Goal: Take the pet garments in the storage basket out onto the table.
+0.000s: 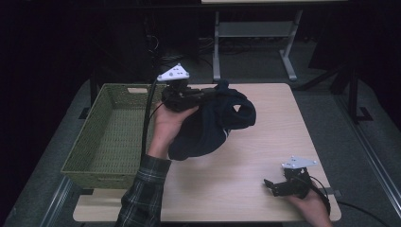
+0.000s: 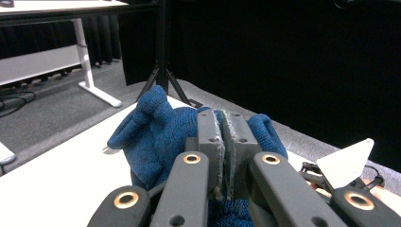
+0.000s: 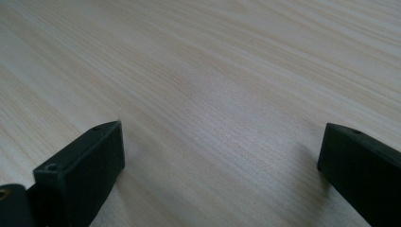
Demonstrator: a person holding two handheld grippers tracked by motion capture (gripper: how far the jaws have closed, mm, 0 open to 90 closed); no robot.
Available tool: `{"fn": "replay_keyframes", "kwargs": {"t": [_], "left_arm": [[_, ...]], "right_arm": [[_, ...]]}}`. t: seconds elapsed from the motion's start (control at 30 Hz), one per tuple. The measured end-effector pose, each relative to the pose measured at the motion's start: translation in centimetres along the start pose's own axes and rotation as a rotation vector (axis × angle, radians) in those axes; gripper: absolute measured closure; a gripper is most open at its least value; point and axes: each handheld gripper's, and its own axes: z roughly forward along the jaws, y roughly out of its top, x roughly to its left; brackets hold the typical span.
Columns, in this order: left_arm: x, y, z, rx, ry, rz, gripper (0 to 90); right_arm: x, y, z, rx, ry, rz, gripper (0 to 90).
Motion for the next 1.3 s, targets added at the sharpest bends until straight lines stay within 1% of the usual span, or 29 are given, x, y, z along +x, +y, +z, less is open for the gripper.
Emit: {"fn": "replay_keyframes", "kwargs": {"t": [0.1, 0.13, 0.17, 0.2, 0.23, 0.27, 0.3, 0.33, 0.43, 0.47, 0.5, 0.63, 0.8, 0.87, 0.9, 0.97, 1.07, 1.13, 1.2, 1.27, 1.3], "left_arm": [[-0.3, -0.4, 1.3, 0.005, -0.023, 0.006, 86.7], [-0.3, -0.4, 1.3, 0.005, -0.023, 0.006, 86.6], [-0.5, -0.7, 2.2, 0.012, -0.034, 0.012, 86.6], [-0.5, -0.7, 2.2, 0.012, -0.034, 0.012, 86.6], [-0.7, -1.1, 3.0, 0.018, -0.044, 0.014, 86.6], [-0.7, -1.4, 3.4, 0.019, -0.05, 0.019, 86.6], [-0.7, -1.4, 3.4, 0.019, -0.05, 0.019, 86.6], [-0.8, -1.8, 4.3, 0.024, -0.063, 0.015, 86.6], [-0.9, -2.4, 5.4, 0.033, -0.076, 0.019, 86.6], [-0.9, -2.4, 5.4, 0.033, -0.076, 0.019, 86.6], [-1.0, -2.9, 6.2, 0.04, -0.083, 0.022, 86.6], [-1.0, -4.0, 7.8, 0.064, -0.1, 0.016, 86.5], [-0.8, -5.4, 9.3, 0.087, -0.108, 0.0, 86.4], [-0.7, -5.7, 9.5, 0.095, -0.112, -0.004, 86.0], [-0.6, -6.1, 9.8, 0.105, -0.112, -0.008, 85.8], [-0.6, -6.5, 10.0, 0.113, -0.116, -0.011, 84.9], [-0.5, -6.7, 10.1, 0.123, -0.113, -0.002, 80.0], [-0.5, -7.0, 9.9, 0.117, -0.106, -0.002, 71.3], [-0.5, -7.0, 9.6, 0.128, -0.083, 0.01, 61.3], [-0.5, -7.1, 9.4, 0.129, -0.078, 0.012, 53.2], [-0.4, -7.3, 9.1, 0.139, -0.07, 0.01, 49.2]], "right_arm": [[0.0, 0.0, 0.0, 0.0, 0.0, 0.0, 1.1], [0.0, 0.0, 0.0, 0.0, 0.0, 0.0, 1.1], [0.0, 0.0, 0.0, 0.0, 0.0, 0.0, 1.1], [0.0, 0.0, 0.0, 0.0, 0.0, 0.0, 1.1], [0.0, 0.0, 0.0, 0.0, 0.0, 0.0, 1.1], [0.0, 0.0, 0.0, 0.0, 0.0, 0.0, 1.1], [0.0, 0.0, 0.0, 0.0, 0.0, 0.0, 1.1], [0.0, 0.0, 0.0, 0.0, 0.0, 0.0, 1.1], [0.0, 0.0, 0.0, 0.0, 0.0, 0.0, 1.1], [0.0, 0.0, 0.0, 0.0, 0.0, 0.0, 1.1], [0.0, 0.0, 0.0, 0.0, 0.0, 0.0, 1.1], [0.0, 0.0, 0.0, -0.001, 0.001, 0.0, 1.1], [0.0, 0.0, 0.0, -0.001, 0.0, 0.0, 1.1], [0.0, 0.0, 0.0, -0.001, 0.0, -0.001, 1.1], [0.0, 0.0, 0.0, -0.001, 0.001, 0.0, 1.1], [0.0, 0.0, 0.0, -0.001, 0.0, -0.002, 1.1], [0.0, 0.0, 0.0, -0.002, 0.0, -0.003, 1.1], [0.0, 0.0, 0.0, -0.002, 0.0, -0.002, 1.1], [0.0, 0.0, 0.0, 0.0, 0.001, 0.0, 1.1], [0.0, 0.0, 0.0, 0.0, 0.001, 0.001, 1.1], [0.0, 0.0, 0.0, 0.0, 0.001, 0.0, 1.1]]}}
